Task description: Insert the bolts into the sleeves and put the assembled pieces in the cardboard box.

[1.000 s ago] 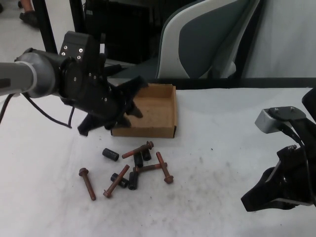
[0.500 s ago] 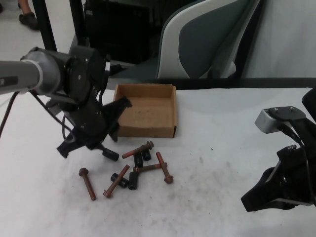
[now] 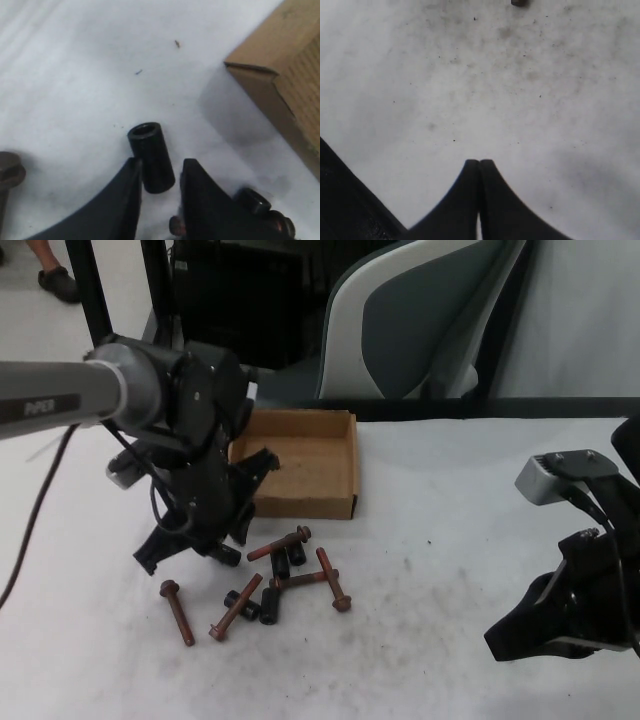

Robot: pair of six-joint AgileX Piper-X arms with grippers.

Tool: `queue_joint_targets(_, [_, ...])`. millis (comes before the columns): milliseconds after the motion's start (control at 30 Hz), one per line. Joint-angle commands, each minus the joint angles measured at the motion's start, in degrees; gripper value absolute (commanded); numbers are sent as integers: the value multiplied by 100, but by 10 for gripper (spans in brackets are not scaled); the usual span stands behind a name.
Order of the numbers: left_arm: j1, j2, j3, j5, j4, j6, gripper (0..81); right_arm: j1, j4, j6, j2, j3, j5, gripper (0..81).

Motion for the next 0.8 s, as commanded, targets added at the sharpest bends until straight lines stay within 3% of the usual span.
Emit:
queue_joint_targets(0, [-15, -2, -83, -23, 104, -296, 266, 11, -23, -48, -5, -52, -79, 2])
queue_joint_targets(567, [2, 461, -83, 174, -336, -477, 261, 11, 36, -185, -5, -52, -79, 2])
queue_joint_targets(633, [2, 471, -83, 163, -311, -477, 218, 11, 36, -185, -5, -52, -79, 2])
queue_joint_targets(767, [15, 466, -83, 159, -313, -433, 4, 11, 36, -185, -5, -52, -79, 2])
